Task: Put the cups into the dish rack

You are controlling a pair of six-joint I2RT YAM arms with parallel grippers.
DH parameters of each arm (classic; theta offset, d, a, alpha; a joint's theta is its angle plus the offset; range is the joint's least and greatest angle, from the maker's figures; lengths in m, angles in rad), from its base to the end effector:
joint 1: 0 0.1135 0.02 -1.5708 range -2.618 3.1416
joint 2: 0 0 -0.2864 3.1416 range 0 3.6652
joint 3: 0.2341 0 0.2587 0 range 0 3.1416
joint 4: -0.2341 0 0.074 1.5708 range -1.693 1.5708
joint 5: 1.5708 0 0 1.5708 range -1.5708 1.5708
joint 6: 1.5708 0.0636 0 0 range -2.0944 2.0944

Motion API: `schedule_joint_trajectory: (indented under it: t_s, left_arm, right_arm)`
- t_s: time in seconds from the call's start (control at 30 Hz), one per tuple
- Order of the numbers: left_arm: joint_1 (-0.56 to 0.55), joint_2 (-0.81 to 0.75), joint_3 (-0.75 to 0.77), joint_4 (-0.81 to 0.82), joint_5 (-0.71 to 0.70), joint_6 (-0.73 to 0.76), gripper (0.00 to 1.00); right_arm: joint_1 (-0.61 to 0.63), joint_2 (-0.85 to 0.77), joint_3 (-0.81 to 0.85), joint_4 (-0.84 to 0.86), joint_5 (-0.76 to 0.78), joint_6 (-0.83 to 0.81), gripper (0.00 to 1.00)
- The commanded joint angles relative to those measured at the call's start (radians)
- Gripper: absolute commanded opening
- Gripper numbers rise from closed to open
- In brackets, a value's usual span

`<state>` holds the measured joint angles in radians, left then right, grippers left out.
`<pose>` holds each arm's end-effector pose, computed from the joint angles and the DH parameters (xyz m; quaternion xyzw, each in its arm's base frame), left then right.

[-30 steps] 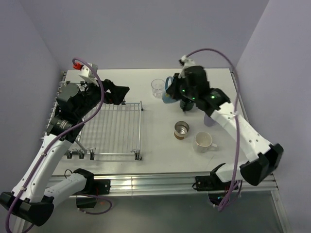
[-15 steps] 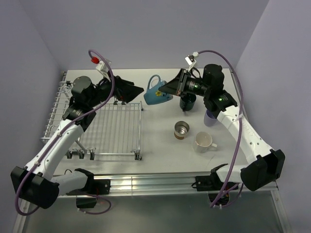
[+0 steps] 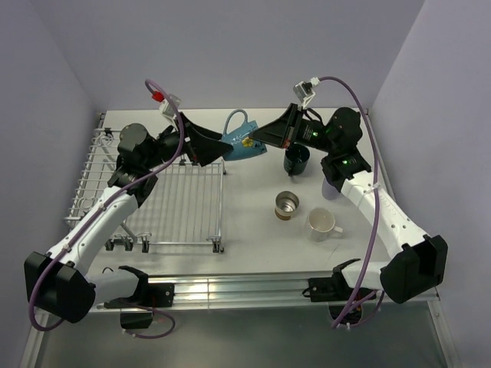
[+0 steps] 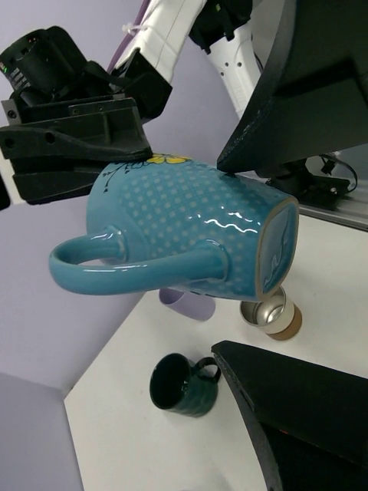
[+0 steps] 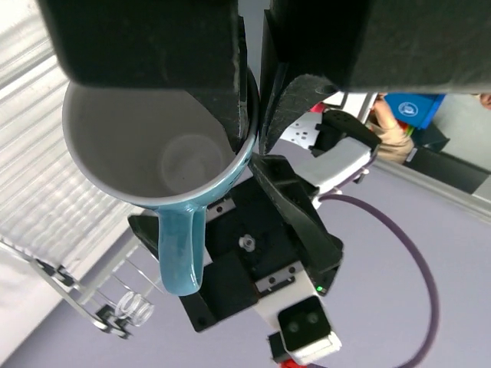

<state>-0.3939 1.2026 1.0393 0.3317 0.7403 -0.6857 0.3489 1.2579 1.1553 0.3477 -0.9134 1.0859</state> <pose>0.2552 -0.1525 0.4193 0.1860 0.6352 -0.5663 0.4911 0.2626 0.1491 0.4473 -0.1253 0.6404 0.6696 0.3547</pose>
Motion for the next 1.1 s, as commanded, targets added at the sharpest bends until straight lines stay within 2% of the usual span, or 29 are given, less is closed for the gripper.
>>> schedule_joint_trajectory:
  t_s: [0.0, 0.13, 0.33, 0.57, 0.93, 1.07]
  left_arm:
    - [-0.020, -0.014, -0.013, 0.105, 0.065, -0.040, 0.99]
    - [-0.054, -0.018, -0.019, 0.139, 0.079, -0.057, 0.99]
    - [-0.083, -0.028, -0.033, 0.158, 0.041, -0.063, 0.99]
    - [-0.085, -0.031, -0.042, 0.219, 0.018, -0.106, 0.99]
    - [-0.086, -0.029, -0.047, 0.251, 0.008, -0.133, 0.91]
    - [-0.086, -0.023, -0.048, 0.254, -0.022, -0.136, 0.91]
  right_arm:
    - [-0.008, -0.017, 0.023, 0.200, -0.012, 0.077, 0.00]
    - [-0.008, 0.000, 0.001, 0.306, -0.016, 0.132, 0.00]
    - [-0.008, 0.015, -0.017, 0.367, -0.016, 0.169, 0.00]
    - [-0.008, 0.012, -0.042, 0.373, -0.015, 0.164, 0.00]
    - [-0.001, 0.031, -0.051, 0.419, -0.013, 0.187, 0.00]
    - [0.009, 0.035, -0.060, 0.432, -0.013, 0.192, 0.00]
